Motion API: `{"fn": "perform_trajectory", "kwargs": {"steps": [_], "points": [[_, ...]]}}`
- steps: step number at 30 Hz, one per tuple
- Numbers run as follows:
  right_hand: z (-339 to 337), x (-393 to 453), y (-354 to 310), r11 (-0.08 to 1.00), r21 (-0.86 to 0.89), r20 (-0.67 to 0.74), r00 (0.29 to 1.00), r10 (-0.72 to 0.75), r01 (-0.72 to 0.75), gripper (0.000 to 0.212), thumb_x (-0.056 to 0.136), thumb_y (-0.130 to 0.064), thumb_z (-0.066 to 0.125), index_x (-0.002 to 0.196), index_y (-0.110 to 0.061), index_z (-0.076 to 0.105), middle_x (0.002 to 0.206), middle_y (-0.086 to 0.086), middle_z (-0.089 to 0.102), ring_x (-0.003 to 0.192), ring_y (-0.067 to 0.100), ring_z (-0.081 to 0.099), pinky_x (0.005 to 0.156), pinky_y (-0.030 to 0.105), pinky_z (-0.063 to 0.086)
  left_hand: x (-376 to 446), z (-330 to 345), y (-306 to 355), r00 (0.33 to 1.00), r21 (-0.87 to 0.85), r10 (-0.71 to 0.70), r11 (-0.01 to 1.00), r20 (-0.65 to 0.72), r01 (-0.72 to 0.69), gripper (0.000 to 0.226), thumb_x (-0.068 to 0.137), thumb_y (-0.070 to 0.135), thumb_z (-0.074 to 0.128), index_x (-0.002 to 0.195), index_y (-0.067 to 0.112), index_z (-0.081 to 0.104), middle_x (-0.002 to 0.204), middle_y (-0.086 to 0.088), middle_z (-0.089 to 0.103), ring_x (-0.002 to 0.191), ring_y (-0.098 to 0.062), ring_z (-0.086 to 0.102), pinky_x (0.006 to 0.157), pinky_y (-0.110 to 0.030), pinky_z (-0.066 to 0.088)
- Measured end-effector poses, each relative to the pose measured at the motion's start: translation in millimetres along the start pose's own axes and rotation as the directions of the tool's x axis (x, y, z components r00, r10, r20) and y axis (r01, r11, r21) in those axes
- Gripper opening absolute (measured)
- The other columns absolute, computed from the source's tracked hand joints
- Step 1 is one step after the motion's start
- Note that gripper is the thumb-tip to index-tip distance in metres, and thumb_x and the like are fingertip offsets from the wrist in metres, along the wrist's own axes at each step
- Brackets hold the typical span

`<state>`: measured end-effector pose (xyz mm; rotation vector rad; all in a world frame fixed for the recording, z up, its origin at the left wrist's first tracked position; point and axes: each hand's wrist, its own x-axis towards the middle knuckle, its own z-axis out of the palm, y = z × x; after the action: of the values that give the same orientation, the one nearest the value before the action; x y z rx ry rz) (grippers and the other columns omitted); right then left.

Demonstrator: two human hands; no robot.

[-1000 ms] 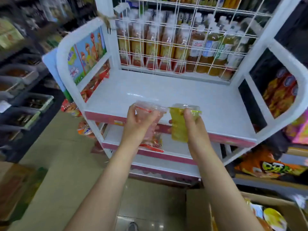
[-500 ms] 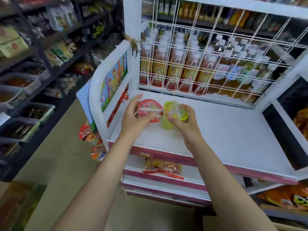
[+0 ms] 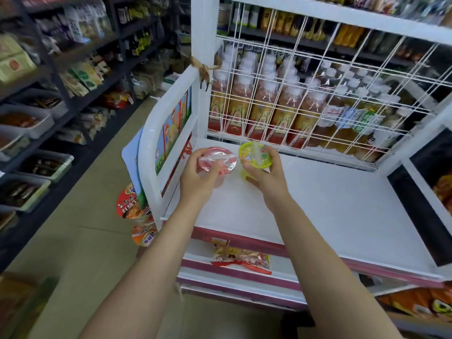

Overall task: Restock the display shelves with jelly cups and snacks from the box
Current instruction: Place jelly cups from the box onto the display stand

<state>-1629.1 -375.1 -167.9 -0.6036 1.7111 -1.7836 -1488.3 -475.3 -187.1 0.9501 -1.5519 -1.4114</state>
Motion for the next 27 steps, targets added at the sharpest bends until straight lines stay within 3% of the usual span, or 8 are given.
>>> {"fn": "perform_trajectory", "kwargs": {"steps": [6,10,13,16,19,22,24,27], "points": [[5,7,-1,1.000,-0.023,-0.010,1.000,0.000,-0.001,0.078,0.080,-0.017,0.083,0.144,-0.031,0.040,0.133,-0.003,0.052,0.116,0.020,0.061,0.091,0.042,0.058,0,8,3,0.999,0.016,-0.032,0.999,-0.039,0.033,0.037,0.089,0.032,0.070,0.125,0.033,0.059,0.118,0.016,0.061,0.111,-0.006,0.060,0.081,-0.017,0.050],[-10,-1,0,0.993,-0.118,0.018,0.999,-0.027,0.029,0.089,0.077,-0.028,0.085,0.149,-0.037,0.033,0.144,-0.002,0.045,0.126,0.018,0.053,0.103,0.047,0.050,-3,15,9,0.998,0.164,-0.017,0.986,-0.068,0.028,0.043,0.091,0.040,0.065,0.132,0.033,0.054,0.123,0.012,0.059,0.109,-0.008,0.057,0.073,-0.015,0.044],[-31,-29,-9,0.987,-0.159,-0.008,1.000,-0.019,0.018,0.087,0.080,-0.034,0.083,0.148,-0.044,0.030,0.143,-0.001,0.043,0.125,0.020,0.051,0.100,0.040,0.048,-9,19,16,0.993,0.298,0.010,0.954,-0.121,0.027,0.070,0.090,0.048,0.064,0.151,0.025,0.037,0.149,0.000,0.047,0.132,-0.019,0.046,0.103,-0.033,0.044],[-62,-73,-18,0.980,-0.188,0.018,0.998,-0.064,0.066,0.065,0.085,-0.032,0.078,0.140,-0.040,0.044,0.133,-0.003,0.055,0.112,0.013,0.064,0.090,0.031,0.054,-48,31,32,0.973,0.512,0.193,0.853,-0.125,-0.103,0.081,0.092,0.056,0.058,0.157,0.022,0.023,0.165,-0.007,0.018,0.151,-0.025,0.014,0.120,-0.043,0.018],[-109,-129,-21,0.970,-0.216,0.022,0.994,-0.111,0.113,0.037,0.090,-0.019,0.072,0.124,-0.026,0.060,0.114,0.001,0.068,0.094,0.015,0.071,0.082,0.032,0.059,-124,60,50,0.880,0.434,0.469,0.779,0.077,-0.453,0.052,0.099,0.043,0.047,0.143,0.016,0.046,0.152,-0.004,0.042,0.142,-0.022,0.034,0.114,-0.035,0.028],[-190,-193,-1,0.939,-0.329,-0.065,0.989,-0.131,0.103,0.021,0.091,-0.014,0.070,0.112,-0.019,0.067,0.101,-0.001,0.071,0.088,0.016,0.070,0.078,0.026,0.058,-211,109,27,0.764,0.297,0.537,0.710,0.358,-0.639,0.036,0.097,0.032,0.048,0.120,0.009,0.063,0.121,-0.005,0.064,0.112,-0.024,0.060,0.095,-0.037,0.048],[-255,-235,28,0.882,-0.470,-0.138,0.982,-0.129,0.050,0.020,0.091,-0.020,0.071,0.110,-0.021,0.066,0.097,-0.006,0.070,0.086,0.010,0.067,0.076,0.021,0.055,-264,146,-8,0.725,0.321,0.453,0.683,0.519,-0.656,0.036,0.095,0.033,0.049,0.113,0.008,0.068,0.115,-0.007,0.068,0.106,-0.028,0.064,0.091,-0.041,0.051],[-358,-291,90,0.749,-0.655,-0.216,0.975,-0.052,-0.105,0.024,0.088,-0.024,0.073,0.111,-0.018,0.066,0.094,-0.006,0.063,0.081,0.006,0.060,0.071,0.012,0.047,-338,200,-67,0.662,0.444,0.159,0.626,0.732,-0.641,0.049,0.093,0.045,0.043,0.119,0.010,0.066,0.121,-0.008,0.066,0.110,-0.032,0.062,0.091,-0.044,0.051]]}}
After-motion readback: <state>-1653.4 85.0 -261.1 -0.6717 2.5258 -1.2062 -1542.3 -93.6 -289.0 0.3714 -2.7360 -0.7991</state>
